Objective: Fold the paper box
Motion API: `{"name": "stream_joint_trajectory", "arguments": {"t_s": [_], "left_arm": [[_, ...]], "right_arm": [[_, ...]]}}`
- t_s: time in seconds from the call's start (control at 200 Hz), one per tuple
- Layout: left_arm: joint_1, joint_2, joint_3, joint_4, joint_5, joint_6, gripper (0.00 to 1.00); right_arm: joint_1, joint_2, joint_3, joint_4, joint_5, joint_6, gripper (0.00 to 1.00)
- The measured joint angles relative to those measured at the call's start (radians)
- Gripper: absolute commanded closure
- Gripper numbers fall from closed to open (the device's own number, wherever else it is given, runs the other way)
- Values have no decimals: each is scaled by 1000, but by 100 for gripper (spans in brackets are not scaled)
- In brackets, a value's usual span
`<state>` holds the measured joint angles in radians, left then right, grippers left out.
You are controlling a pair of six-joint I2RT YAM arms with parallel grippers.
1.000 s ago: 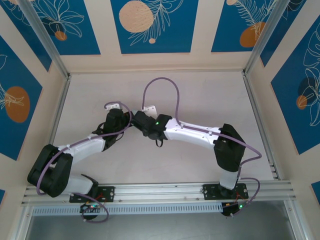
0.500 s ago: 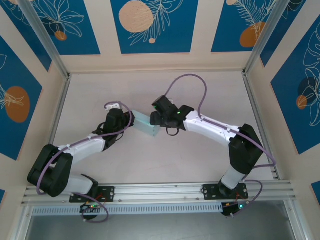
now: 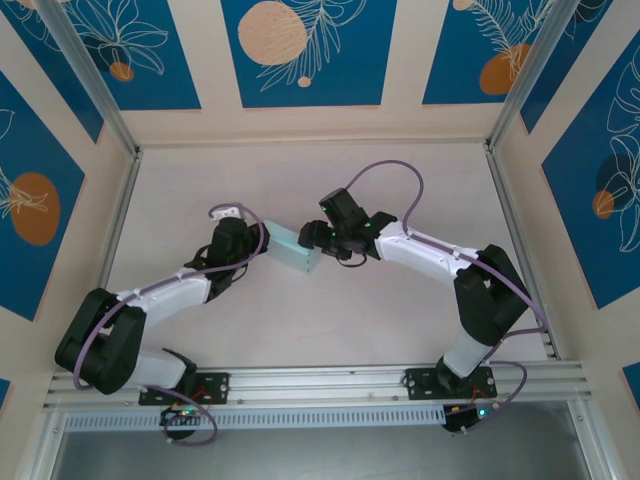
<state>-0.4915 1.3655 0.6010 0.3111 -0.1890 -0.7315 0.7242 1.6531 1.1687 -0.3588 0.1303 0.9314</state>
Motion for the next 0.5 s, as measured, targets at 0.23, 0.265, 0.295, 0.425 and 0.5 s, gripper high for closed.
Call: {"name": "stream_joint_trajectory", "arguments": {"t_s": [0.23, 0.265, 0.295, 0.425, 0.5], "left_arm": [[-3, 11, 0, 0, -4, 0, 70], [-4, 11, 0, 0, -4, 0, 70], [-4, 11, 0, -1, -4, 0, 70], [-5, 14, 0, -5, -7, 0, 70], [-5, 16, 0, -4, -7, 0, 70]], "right_arm": [[-7, 0, -31, 34, -27, 27, 41], [-7, 0, -37, 42, -31, 30, 42], [-7, 0, -42, 51, -35, 32, 43], [-7, 0, -73, 101, -59, 50, 51], [-7, 0, -90, 134, -73, 58, 57]]}}
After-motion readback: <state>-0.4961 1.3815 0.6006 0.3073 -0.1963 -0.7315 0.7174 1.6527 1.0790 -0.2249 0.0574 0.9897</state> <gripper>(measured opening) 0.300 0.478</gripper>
